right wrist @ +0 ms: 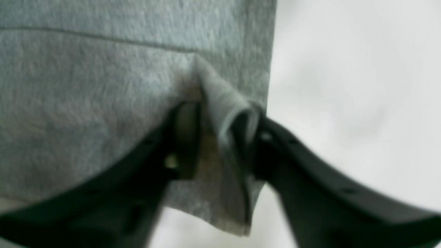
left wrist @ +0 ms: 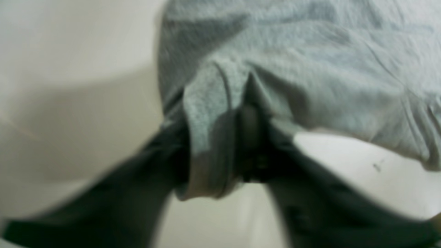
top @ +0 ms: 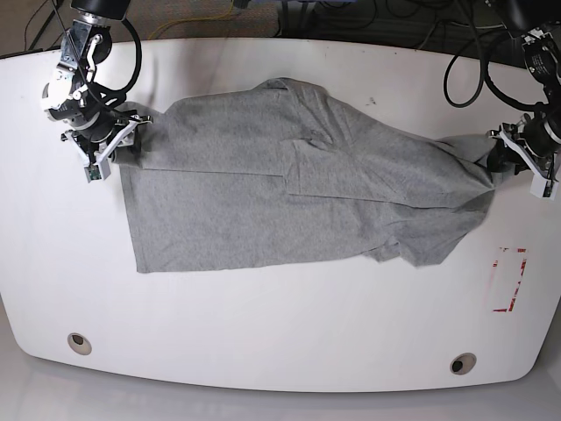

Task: Layout the t-shirt on the table in an organized manner, then fold the t-shirt properly
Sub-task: 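Lower the stretched shirt flat onto the table with both grippers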

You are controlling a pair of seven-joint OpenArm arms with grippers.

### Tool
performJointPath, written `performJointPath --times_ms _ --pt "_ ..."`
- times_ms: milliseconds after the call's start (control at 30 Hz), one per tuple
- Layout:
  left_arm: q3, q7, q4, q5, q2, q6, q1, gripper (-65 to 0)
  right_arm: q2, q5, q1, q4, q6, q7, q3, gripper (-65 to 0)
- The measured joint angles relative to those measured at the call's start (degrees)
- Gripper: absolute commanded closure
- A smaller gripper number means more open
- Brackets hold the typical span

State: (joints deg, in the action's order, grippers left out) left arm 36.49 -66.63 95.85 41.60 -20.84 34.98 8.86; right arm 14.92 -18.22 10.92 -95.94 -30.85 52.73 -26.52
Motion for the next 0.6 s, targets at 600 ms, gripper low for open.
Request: performJointPath --times_ms 600 --pt "1.16 -0.22 3.85 -0.13 -0.04 -0.15 3.28 -47.5 -1.57 0.07 2.05 -8.33 0.33 0.0 -0.04 -56.9"
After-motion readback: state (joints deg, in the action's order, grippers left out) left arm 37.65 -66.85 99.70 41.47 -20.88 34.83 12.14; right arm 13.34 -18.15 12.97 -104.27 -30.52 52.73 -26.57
